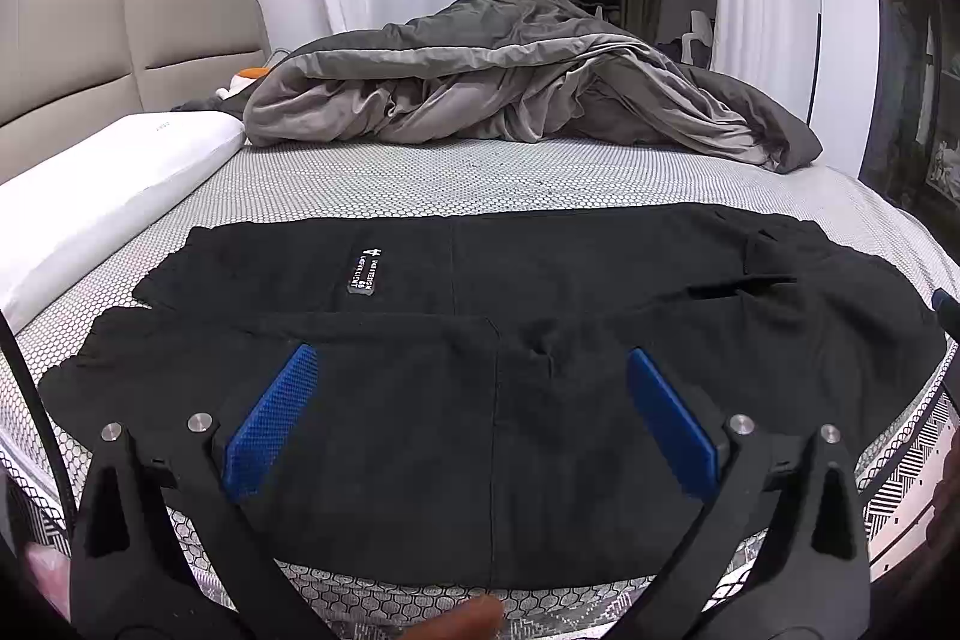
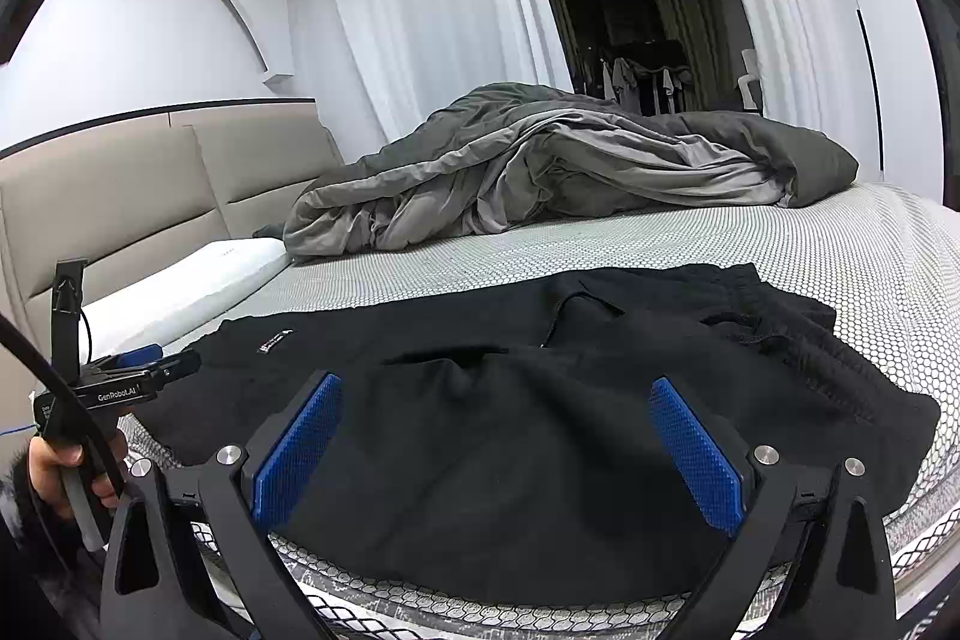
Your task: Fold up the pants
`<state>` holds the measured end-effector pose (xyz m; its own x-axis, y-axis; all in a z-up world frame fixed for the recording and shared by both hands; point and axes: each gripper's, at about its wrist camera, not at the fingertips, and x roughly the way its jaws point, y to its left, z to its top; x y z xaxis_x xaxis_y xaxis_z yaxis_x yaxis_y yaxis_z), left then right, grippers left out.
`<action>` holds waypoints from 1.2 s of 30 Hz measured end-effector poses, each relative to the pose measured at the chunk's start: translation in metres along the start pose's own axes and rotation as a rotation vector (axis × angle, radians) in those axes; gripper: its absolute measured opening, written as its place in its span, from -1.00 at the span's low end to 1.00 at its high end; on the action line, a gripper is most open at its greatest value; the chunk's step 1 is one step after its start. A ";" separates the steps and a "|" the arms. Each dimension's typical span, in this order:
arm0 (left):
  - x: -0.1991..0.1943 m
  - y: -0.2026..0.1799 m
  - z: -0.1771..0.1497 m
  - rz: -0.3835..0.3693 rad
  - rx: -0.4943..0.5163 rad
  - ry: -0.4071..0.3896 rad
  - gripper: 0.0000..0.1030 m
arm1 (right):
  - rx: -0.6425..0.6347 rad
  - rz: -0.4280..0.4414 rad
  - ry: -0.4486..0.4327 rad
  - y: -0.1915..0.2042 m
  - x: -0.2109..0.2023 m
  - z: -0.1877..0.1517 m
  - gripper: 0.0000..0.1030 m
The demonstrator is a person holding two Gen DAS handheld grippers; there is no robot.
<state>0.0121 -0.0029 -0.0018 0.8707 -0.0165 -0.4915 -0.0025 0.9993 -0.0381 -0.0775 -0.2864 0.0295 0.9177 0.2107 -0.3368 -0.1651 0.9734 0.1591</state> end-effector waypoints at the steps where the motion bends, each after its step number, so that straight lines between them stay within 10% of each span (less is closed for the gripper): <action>1: 0.000 0.000 0.000 -0.001 -0.001 0.001 0.99 | 0.000 -0.001 -0.002 0.000 0.000 0.000 1.00; 36: -0.008 0.004 -0.001 0.000 -0.010 -0.009 0.99 | 0.022 -0.019 -0.010 -0.010 -0.005 0.005 1.00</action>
<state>0.0043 0.0010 0.0011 0.8752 -0.0165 -0.4834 -0.0069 0.9989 -0.0466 -0.0785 -0.2977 0.0337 0.9242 0.1911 -0.3308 -0.1395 0.9749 0.1735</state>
